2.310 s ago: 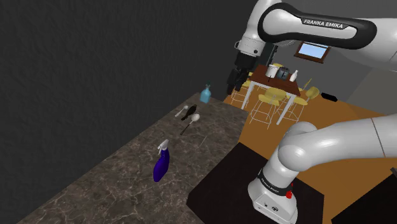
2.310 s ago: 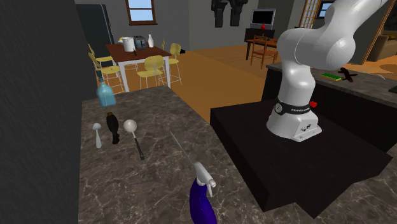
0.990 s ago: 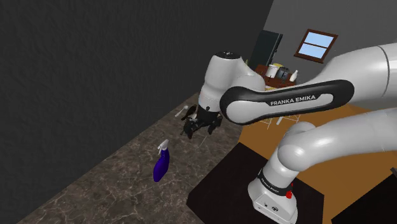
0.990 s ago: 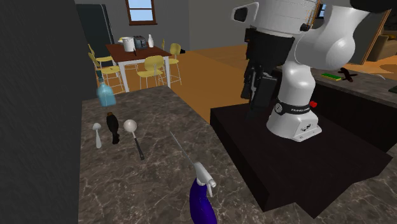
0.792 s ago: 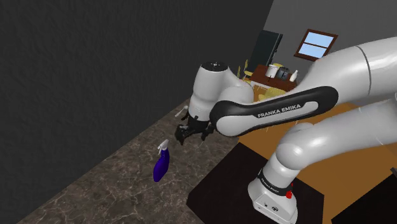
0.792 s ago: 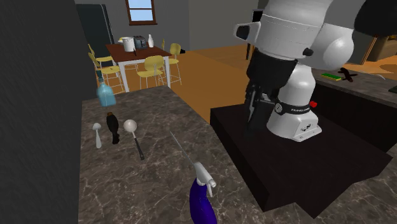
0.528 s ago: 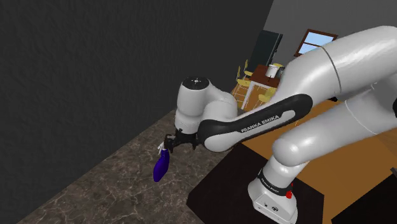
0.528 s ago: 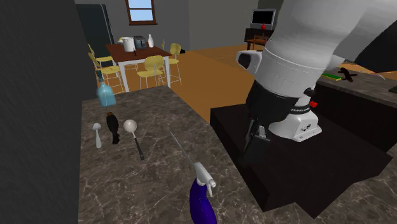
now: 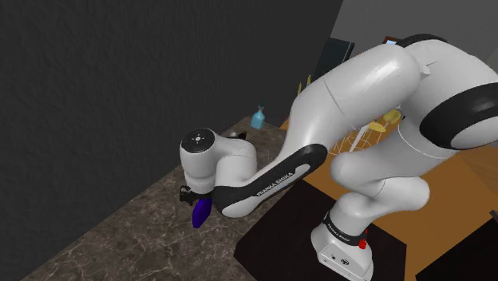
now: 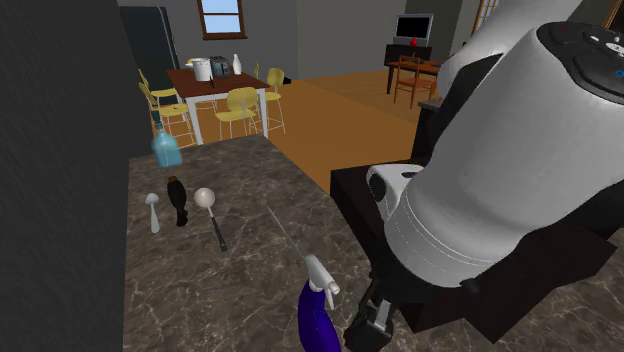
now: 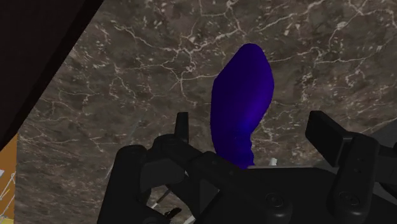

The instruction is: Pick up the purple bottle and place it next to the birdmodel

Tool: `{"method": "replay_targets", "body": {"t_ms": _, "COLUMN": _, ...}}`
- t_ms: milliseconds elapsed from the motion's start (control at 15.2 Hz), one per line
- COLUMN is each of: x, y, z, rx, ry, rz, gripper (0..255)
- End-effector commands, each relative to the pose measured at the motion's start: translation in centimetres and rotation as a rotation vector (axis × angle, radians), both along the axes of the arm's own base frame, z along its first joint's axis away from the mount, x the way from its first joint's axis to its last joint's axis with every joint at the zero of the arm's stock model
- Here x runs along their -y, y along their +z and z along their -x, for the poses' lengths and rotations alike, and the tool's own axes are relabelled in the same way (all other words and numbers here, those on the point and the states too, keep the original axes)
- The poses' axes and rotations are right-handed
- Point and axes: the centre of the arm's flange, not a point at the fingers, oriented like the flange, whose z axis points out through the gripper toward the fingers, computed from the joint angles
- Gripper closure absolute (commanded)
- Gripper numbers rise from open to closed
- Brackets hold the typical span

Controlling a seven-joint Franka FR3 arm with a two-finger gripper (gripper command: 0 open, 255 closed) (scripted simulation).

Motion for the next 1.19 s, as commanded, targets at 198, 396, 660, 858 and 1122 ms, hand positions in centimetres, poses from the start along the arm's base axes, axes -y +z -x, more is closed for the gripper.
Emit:
{"method": "replay_targets", "body": {"t_ms": 198, "x": -2.9, "y": -5.5, "z": -3.5, "rx": 0.015, "ry": -0.133, "rz": 0.035, "gripper": 0}}
{"method": "replay_targets", "body": {"t_ms": 396, "x": -2.3, "y": -6.9, "z": -3.7, "rx": 0.015, "ry": -0.133, "rz": 0.035, "gripper": 0}}
{"method": "replay_targets", "body": {"t_ms": 660, "x": -1.7, "y": -8.9, "z": -3.9, "rx": 0.015, "ry": -0.133, "rz": 0.035, "gripper": 0}}
{"method": "replay_targets", "body": {"t_ms": 858, "x": -1.6, "y": -9.2, "z": -4.0, "rx": 0.015, "ry": -0.133, "rz": 0.035, "gripper": 0}}
{"method": "replay_targets", "body": {"t_ms": 1122, "x": -1.6, "y": -9.2, "z": -4.0, "rx": 0.015, "ry": -0.133, "rz": 0.035, "gripper": 0}}
